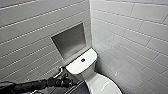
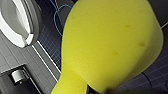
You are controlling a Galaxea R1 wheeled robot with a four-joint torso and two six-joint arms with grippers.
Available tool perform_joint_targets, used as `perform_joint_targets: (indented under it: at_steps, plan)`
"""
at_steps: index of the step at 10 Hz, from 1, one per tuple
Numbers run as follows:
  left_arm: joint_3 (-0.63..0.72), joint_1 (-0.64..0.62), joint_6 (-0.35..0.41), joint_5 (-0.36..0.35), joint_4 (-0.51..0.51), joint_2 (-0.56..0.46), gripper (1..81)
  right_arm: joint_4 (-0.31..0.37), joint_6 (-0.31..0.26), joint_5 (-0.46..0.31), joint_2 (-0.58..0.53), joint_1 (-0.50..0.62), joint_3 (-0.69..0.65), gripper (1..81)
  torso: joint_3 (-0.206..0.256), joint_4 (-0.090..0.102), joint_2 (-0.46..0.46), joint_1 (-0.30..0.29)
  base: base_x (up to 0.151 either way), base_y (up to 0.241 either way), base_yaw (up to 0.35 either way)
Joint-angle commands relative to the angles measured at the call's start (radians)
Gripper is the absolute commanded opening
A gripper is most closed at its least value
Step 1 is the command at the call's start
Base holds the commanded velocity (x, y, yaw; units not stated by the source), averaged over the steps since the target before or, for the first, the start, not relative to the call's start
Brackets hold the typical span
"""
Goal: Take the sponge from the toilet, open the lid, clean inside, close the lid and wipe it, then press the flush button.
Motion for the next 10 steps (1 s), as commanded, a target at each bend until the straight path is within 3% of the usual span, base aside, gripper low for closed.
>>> perform_joint_targets:
  at_steps: [1, 4, 8, 10]
  plan:
    - [0.124, 0.257, 0.013, -0.02, 0.231, -0.072, 1.0, -0.001, 0.002, -0.078, 0.016, 0.006, -0.036, 1.0, 0.0, 0.0, 0.0, 0.0, 0.0, 0.0, 0.0]
    - [-0.001, 0.517, 0.015, -0.115, 0.372, 0.015, 1.0, 0.009, 0.001, -0.08, 0.028, 0.039, -0.042, 1.0, 0.0, 0.0, 0.0, 0.0, 0.0, 0.0, 0.0]
    - [-0.413, 0.739, 0.015, -0.139, 0.489, 0.246, 1.0, 0.022, 0.002, -0.081, 0.075, 0.055, -0.117, 1.0, 0.0, 0.0, 0.0, 0.0, 0.0, 0.0, 0.0]
    - [-0.595, 0.797, 0.016, -0.146, 0.506, 0.346, 1.0, 0.104, 0.001, -0.078, 0.073, 0.061, -0.129, 1.0, 0.0, 0.0, 0.0, -0.001, 0.0, 0.0, 0.0]
